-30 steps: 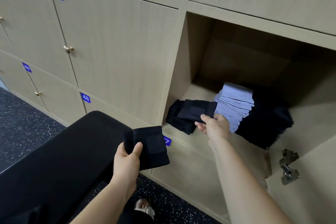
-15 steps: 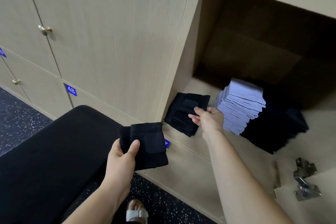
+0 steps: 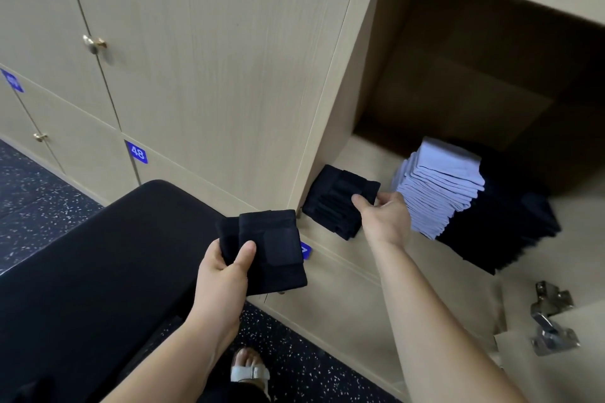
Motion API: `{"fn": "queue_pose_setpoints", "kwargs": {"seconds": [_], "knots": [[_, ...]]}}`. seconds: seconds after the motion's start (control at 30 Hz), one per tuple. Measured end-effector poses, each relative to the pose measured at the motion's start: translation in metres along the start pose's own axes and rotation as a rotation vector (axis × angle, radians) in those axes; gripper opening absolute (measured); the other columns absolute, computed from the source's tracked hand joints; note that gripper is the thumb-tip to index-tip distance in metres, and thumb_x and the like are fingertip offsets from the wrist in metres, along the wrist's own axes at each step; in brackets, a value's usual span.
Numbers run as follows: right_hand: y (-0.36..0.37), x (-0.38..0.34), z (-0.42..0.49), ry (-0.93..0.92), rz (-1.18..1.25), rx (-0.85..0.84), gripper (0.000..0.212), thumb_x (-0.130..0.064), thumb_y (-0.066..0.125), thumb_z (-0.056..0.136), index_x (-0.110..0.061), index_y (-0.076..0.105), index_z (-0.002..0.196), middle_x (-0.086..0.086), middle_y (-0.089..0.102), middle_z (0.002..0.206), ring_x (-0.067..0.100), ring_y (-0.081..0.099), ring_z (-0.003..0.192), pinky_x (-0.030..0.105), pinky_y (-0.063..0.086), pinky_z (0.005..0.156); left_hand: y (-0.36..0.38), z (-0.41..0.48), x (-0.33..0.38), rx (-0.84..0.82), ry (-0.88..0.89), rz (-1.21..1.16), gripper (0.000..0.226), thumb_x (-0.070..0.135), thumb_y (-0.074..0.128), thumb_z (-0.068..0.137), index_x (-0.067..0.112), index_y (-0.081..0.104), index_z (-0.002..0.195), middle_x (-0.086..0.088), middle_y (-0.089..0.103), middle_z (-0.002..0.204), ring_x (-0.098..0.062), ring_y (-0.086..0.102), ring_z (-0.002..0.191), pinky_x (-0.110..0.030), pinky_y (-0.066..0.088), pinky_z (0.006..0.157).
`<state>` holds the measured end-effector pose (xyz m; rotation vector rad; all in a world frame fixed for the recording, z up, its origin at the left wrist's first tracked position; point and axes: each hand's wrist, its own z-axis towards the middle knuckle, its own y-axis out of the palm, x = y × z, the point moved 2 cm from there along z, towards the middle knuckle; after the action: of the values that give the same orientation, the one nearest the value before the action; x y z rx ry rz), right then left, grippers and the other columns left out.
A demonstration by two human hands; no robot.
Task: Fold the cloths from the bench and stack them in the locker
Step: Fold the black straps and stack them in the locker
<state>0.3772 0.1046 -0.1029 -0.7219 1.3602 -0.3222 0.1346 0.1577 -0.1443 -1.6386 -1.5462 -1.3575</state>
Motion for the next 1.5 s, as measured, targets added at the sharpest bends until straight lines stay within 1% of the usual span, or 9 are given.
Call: {"fn": "queue_pose_setpoints", "kwargs": {"seconds": [0.2,0.3,0.47,0.67,0.83,1.03,1.17,1.27,1.5], "knots": [[-0.026,-0.007,-0.051,-0.093,0.004,0.044,0.032,-0.034,0.067,0.083,-0.019,0.057,0.110,-0.007,0.060,0.084,0.019,0.059,0.084,0.029,0.038,0.067,0.000,-0.019,0.019,0.006,0.043,-0.014,0.013,0.017,0.060,0.096,0.021,0.063,0.108,-0.005,0.071,0.109,-0.024,0.067,0.104,-0.050,0.051,0.098],[-0.033,-0.004,-0.093,-0.127,0.175,-0.161,0.013,-0.031,0.068,0.084,-0.019,0.064,0.084,-0.011,0.063,0.074,0.014,0.061,0.076,0.027,0.044,0.065,0.002,-0.034,0.026,0.010,0.060,-0.010,0.012,0.019,0.060,0.096,0.024,0.063,0.107,-0.002,0.070,0.109,-0.021,0.066,0.104,-0.048,0.050,0.098],[-0.040,0.002,-0.168,-0.146,0.383,-0.458,0.034,-0.041,0.065,0.087,-0.011,0.065,0.071,-0.010,0.060,0.061,0.009,0.056,0.061,0.025,0.045,0.062,0.008,-0.064,0.031,0.048,0.065,-0.059,0.019,0.018,0.060,0.095,0.022,0.056,0.113,-0.003,0.067,0.113,-0.022,0.065,0.106,-0.047,0.051,0.098],[-0.050,0.007,-0.196,-0.150,0.388,-0.269,0.012,-0.026,0.070,0.079,-0.021,0.063,0.071,-0.008,0.063,0.066,0.008,0.053,0.061,0.029,0.045,0.062,0.009,-0.096,0.029,0.045,0.044,-0.057,0.024,0.015,0.058,0.096,0.016,0.051,0.119,-0.005,0.064,0.113,-0.023,0.063,0.106,-0.045,0.051,0.097],[-0.069,0.005,-0.193,-0.108,0.544,-0.194,0.012,-0.010,0.066,0.081,-0.010,0.057,0.073,-0.009,0.050,0.058,0.005,0.041,0.051,0.021,0.038,0.055,0.007,-0.106,0.031,0.075,0.015,-0.095,0.018,0.023,0.053,0.099,0.021,0.053,0.116,-0.003,0.064,0.115,-0.023,0.062,0.107,-0.047,0.049,0.100],[-0.084,0.005,-0.147,-0.055,0.654,-0.129,0.009,-0.005,0.065,0.080,-0.008,0.057,0.077,0.000,0.046,0.065,0.015,0.042,0.061,0.034,0.045,0.062,0.014,-0.104,0.036,0.044,0.045,-0.054,0.021,0.015,0.059,0.095,0.020,0.056,0.116,-0.004,0.066,0.113,-0.023,0.063,0.105,-0.048,0.050,0.099],[-0.092,0.006,-0.103,-0.054,0.655,-0.080,0.015,-0.007,0.066,0.080,0.003,0.055,0.080,0.003,0.050,0.070,0.014,0.045,0.064,0.028,0.042,0.061,0.017,-0.091,0.037,0.048,0.053,-0.022,0.021,0.013,0.064,0.092,0.021,0.058,0.110,-0.004,0.067,0.111,-0.025,0.065,0.103,-0.050,0.050,0.098],[-0.094,0.003,-0.071,-0.050,0.636,-0.083,0.014,-0.005,0.065,0.083,-0.009,0.058,0.073,-0.003,0.053,0.065,0.009,0.047,0.057,0.017,0.042,0.053,0.016,-0.079,0.035,0.041,0.061,0.009,0.019,0.012,0.065,0.091,0.023,0.058,0.105,-0.004,0.067,0.109,-0.025,0.065,0.102,-0.050,0.050,0.098],[-0.061,-0.006,0.003,-0.008,0.548,-0.141,0.002,-0.008,0.066,0.085,-0.010,0.066,0.084,0.025,0.068,0.092,0.022,0.058,0.076,0.043,0.055,0.075,0.020,-0.044,0.021,0.038,0.049,0.043,0.019,0.011,0.065,0.091,0.023,0.059,0.104,-0.003,0.069,0.106,-0.024,0.067,0.099,-0.050,0.052,0.096]]}}
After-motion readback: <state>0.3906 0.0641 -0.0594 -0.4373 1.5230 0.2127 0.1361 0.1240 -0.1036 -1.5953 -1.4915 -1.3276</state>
